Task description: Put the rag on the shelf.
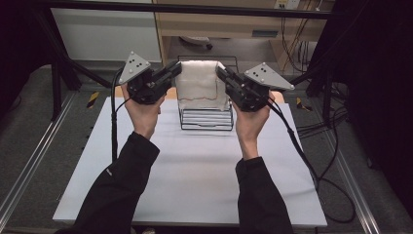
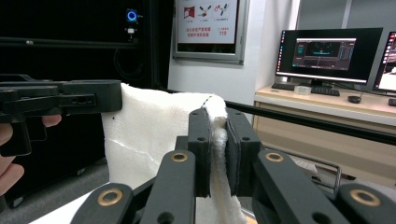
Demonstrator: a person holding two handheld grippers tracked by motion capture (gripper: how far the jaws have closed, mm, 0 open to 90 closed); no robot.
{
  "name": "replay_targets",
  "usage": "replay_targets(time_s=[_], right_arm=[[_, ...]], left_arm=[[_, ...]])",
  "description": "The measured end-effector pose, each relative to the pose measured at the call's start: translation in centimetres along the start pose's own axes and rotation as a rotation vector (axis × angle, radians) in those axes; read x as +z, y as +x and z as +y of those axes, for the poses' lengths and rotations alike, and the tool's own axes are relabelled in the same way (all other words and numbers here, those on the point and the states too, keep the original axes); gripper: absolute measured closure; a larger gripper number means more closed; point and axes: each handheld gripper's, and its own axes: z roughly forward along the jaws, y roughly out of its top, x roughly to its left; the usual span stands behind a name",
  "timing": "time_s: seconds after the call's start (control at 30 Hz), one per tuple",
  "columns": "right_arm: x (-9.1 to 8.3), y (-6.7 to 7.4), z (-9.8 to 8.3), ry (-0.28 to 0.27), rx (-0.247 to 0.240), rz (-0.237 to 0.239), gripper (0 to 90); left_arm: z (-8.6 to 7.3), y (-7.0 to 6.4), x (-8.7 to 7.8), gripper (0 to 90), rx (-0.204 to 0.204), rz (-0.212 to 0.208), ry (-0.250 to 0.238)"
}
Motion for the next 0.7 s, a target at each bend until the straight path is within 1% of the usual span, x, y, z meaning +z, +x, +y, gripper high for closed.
replay_targets(time_s=[0.13, 0.27, 0.53, 0.57, 0.6, 0.7], right_arm=[[0.3, -0.3, 0.4, -0.007, 0.003, -0.004, 82.1], [0.6, -0.4, 0.8, -0.011, 0.005, -0.005, 82.1], [1.3, -0.9, 1.4, -0.021, -0.005, -0.019, 82.1], [1.4, -0.9, 1.5, -0.022, -0.004, -0.02, 82.1], [1.5, -1.0, 1.6, -0.023, -0.006, -0.021, 82.1], [1.7, -1.1, 2.0, -0.031, -0.004, -0.025, 82.1]], left_arm=[[0.4, 0.1, 0.3, 83.0, 0.004, 0.004, -0.004], [0.7, 0.4, 0.6, 83.0, -0.013, 0.0, -0.013], [1.6, 0.8, 1.3, 83.0, -0.013, 0.011, -0.026], [1.7, 0.8, 1.4, 83.0, -0.013, 0.007, -0.03], [1.8, 0.9, 1.4, 83.0, -0.007, 0.012, -0.026], [2.2, 1.0, 1.6, 83.0, -0.006, 0.01, -0.036]])
